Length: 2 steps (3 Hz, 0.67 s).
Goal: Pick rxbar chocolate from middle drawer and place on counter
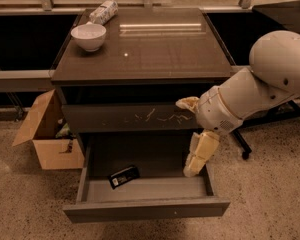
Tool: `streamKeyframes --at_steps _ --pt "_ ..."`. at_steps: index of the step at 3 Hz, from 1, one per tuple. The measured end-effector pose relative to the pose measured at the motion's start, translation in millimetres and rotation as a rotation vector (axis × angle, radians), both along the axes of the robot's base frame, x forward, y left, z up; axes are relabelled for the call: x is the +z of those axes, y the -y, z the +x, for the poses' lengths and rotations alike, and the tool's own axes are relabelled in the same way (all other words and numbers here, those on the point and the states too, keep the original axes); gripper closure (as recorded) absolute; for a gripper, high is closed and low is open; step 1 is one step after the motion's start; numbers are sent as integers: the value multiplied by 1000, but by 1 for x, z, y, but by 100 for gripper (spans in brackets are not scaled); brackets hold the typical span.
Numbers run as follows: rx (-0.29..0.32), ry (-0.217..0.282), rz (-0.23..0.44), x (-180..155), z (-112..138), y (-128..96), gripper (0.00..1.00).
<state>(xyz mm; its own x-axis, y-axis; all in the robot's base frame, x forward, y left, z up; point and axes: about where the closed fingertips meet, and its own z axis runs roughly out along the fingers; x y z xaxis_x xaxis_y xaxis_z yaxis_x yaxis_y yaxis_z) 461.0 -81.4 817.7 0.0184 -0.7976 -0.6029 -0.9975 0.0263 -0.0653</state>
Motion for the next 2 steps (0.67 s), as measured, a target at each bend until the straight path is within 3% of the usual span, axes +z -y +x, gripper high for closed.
streamKeyframes --at_steps 1,2 --pt "0 0 0 0 0 0 0" --pt "61 -61 18 -47 3 -20 0"
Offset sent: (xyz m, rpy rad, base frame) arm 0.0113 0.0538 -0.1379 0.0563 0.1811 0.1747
